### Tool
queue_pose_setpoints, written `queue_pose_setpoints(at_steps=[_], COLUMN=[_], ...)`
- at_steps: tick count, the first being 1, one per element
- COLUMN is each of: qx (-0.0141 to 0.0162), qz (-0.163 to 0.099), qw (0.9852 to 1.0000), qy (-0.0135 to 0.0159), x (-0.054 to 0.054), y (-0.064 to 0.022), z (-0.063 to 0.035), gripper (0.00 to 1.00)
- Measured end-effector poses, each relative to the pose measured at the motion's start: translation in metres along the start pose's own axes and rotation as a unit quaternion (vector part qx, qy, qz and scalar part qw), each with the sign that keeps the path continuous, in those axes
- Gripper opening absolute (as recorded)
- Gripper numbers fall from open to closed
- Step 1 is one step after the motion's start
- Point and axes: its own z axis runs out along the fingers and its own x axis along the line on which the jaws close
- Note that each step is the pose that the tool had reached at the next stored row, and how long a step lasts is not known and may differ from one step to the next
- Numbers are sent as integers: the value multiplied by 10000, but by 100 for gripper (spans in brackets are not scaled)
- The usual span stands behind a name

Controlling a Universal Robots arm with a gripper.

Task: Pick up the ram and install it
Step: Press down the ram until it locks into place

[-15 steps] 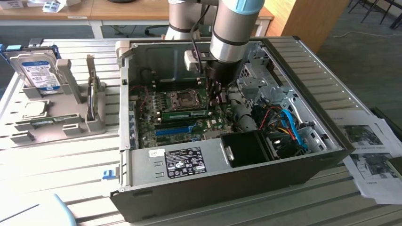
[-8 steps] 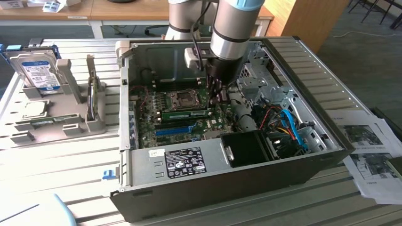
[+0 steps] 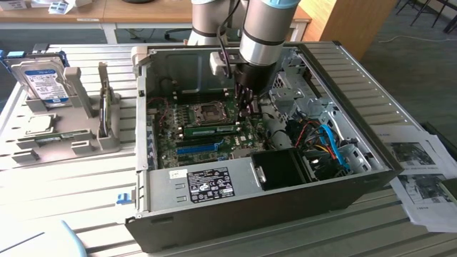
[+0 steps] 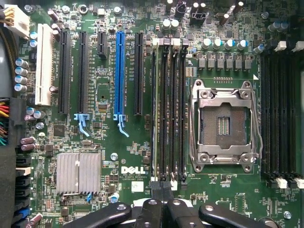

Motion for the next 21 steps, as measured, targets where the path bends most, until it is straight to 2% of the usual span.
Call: queue_pose_setpoints(at_steps=[12, 21], qx=[0, -1], qz=[0, 0], qw=[10000, 10000], qy=[1, 1], x=[1, 2], y=[8, 145], z=[-1, 4], gripper=[9, 9])
